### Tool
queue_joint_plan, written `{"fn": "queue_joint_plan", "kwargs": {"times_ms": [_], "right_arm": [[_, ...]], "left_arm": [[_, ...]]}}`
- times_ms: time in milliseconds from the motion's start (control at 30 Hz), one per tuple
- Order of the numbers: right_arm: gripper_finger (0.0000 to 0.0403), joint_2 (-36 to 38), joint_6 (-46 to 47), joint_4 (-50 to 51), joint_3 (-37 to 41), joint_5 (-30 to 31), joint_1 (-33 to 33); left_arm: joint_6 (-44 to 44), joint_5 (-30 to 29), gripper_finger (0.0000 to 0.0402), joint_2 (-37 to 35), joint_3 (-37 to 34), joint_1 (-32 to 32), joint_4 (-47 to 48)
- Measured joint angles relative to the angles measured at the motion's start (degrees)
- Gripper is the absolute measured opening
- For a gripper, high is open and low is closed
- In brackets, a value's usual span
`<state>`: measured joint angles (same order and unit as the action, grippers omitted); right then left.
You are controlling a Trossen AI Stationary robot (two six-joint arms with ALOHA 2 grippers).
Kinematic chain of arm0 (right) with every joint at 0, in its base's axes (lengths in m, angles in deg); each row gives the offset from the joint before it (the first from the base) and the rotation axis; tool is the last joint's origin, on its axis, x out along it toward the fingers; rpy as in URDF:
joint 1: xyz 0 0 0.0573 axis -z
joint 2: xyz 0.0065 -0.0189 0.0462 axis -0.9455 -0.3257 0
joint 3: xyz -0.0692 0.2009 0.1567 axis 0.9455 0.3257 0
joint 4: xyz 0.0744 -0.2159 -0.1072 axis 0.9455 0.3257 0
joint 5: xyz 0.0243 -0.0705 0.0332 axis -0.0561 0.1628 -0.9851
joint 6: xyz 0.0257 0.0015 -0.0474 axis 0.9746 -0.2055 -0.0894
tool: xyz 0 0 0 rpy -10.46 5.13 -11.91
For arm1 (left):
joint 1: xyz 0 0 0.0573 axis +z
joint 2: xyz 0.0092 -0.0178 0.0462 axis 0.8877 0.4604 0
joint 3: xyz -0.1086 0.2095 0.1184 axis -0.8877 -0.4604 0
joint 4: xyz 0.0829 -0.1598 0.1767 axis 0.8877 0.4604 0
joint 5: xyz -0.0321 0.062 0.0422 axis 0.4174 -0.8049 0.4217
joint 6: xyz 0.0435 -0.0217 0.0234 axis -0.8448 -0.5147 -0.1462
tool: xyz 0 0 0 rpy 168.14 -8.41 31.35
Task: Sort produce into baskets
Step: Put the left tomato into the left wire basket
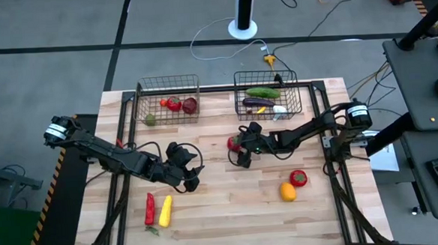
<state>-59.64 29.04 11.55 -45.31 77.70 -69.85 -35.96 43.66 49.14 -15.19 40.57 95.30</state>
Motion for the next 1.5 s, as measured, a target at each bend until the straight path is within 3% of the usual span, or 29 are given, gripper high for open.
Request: {"fn": "queue_joint_plan", "kwargs": {"times_ms": [433, 600, 700, 967, 1300, 1500], "right_arm": [[0.0293, 5.2, -0.9, -3.6, 0.1, -9.0, -3.9], [0.0293, 7.0, -6.1, -7.1, 0.1, -8.4, -7.4], [0.0293, 7.9, -8.5, -9.0, 0.1, -7.3, -9.1], [0.0293, 9.0, -14.2, -9.8, -1.4, -5.4, -11.1], [0.0292, 9.0, -17.2, -9.2, -2.7, -5.1, -11.1], [0.0292, 9.0, -17.2, -9.3, -2.9, -5.4, -11.0]], "left_arm": [[-6.7, -1.9, 0.0243, 0.0, 0.0, -0.1, -5.0], [-25.3, -1.2, 0.0243, 1.1, -2.9, -2.4, -22.5], [-30.9, -1.2, 0.0243, 2.4, -4.6, -2.6, -31.3], [-32.3, -4.5, 0.0249, 9.8, -5.2, -2.2, -38.7], [-26.4, -9.0, 0.0312, 16.4, -2.4, -0.9, -40.1], [-29.8, -8.3, 0.0332, 18.7, -2.3, -0.7, -46.1]]}}
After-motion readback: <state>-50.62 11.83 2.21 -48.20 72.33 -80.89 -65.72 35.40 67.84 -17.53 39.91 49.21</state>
